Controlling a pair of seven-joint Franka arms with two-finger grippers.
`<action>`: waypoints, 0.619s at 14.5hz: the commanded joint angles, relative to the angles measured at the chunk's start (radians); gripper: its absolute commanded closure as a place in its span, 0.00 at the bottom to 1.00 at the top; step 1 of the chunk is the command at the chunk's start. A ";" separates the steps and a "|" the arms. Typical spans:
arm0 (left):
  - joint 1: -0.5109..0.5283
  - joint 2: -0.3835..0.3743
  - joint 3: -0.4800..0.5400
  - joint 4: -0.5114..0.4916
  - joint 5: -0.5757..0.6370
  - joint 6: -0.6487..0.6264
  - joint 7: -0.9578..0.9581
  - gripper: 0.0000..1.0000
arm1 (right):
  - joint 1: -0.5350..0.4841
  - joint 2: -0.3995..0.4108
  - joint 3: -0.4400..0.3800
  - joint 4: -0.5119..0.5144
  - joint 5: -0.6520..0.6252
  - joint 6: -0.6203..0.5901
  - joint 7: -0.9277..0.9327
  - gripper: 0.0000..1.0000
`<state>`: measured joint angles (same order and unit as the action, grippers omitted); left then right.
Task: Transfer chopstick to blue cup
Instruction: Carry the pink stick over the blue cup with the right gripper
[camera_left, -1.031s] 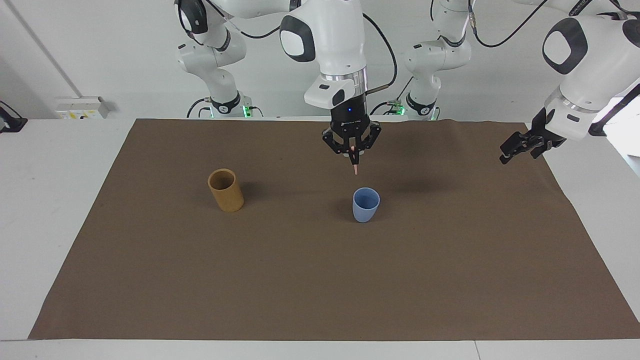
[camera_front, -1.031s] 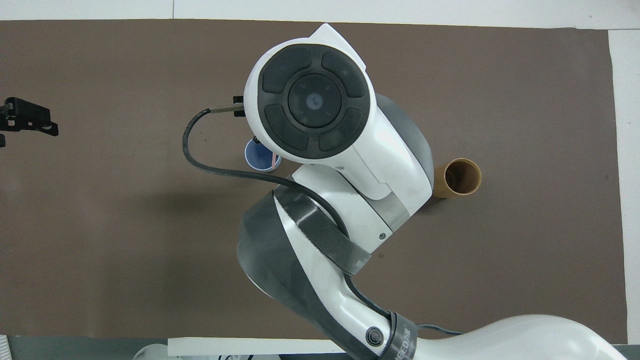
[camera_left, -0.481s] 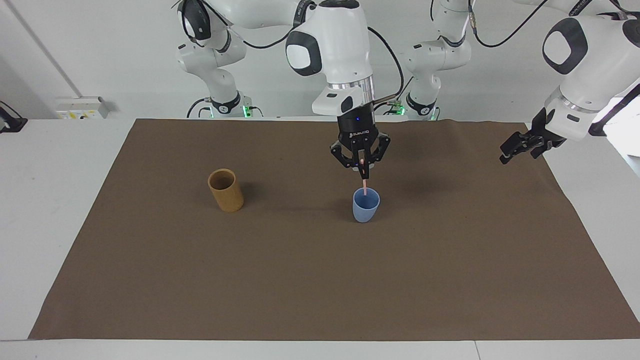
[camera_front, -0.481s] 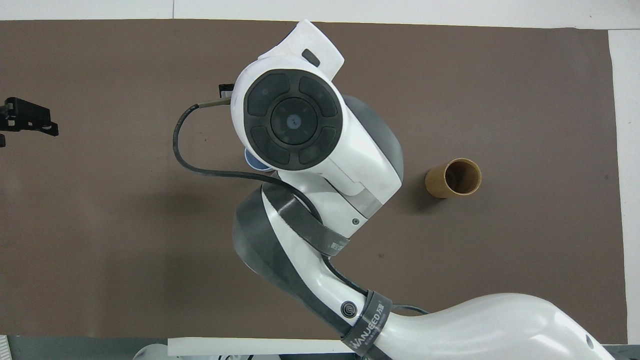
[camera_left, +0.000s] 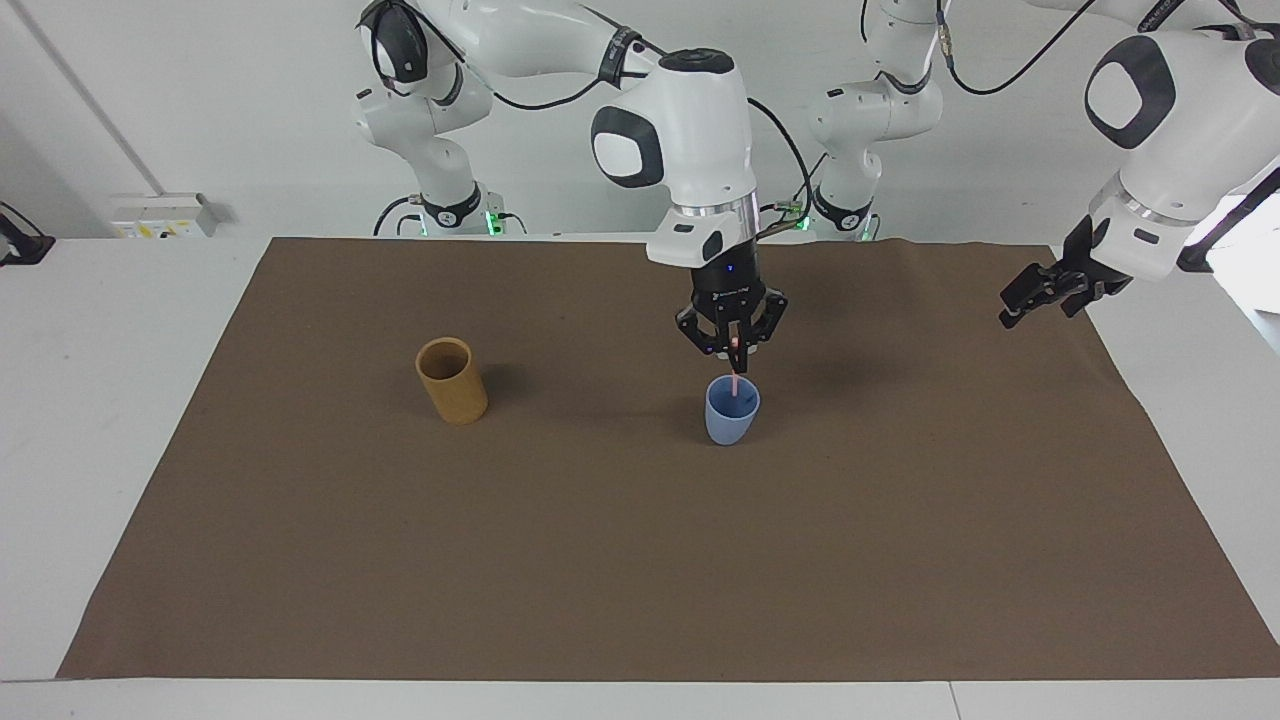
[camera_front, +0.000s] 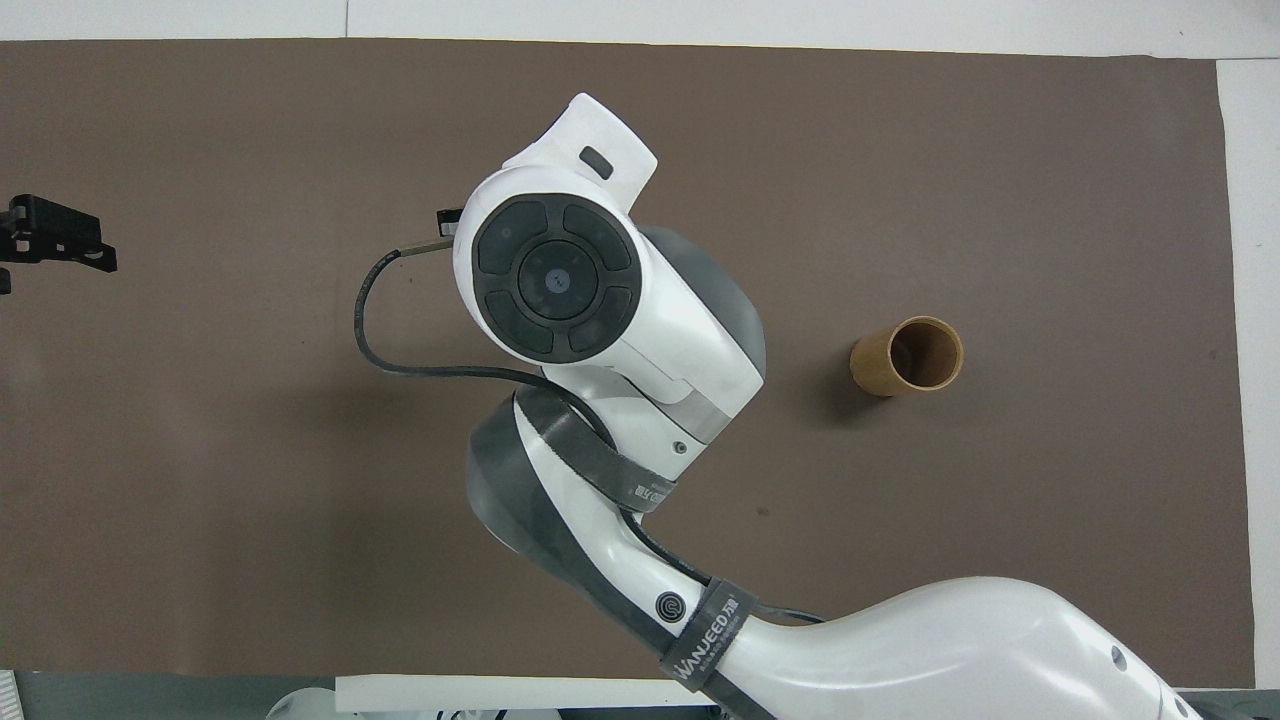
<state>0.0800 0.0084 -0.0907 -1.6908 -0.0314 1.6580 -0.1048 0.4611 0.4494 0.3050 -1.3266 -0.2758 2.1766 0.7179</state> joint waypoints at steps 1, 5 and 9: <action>0.006 -0.005 -0.003 0.005 0.001 -0.015 0.013 0.00 | -0.016 -0.046 0.006 -0.077 -0.025 0.037 0.029 0.74; 0.004 -0.005 -0.003 0.005 0.001 -0.015 0.013 0.00 | -0.022 -0.046 0.003 -0.043 -0.023 0.020 0.028 0.00; 0.004 -0.005 -0.003 0.005 0.001 -0.015 0.013 0.00 | -0.108 -0.051 0.005 0.150 -0.007 -0.229 -0.001 0.00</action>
<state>0.0800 0.0084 -0.0907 -1.6908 -0.0314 1.6580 -0.1048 0.4169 0.4063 0.2929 -1.2732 -0.2763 2.0730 0.7190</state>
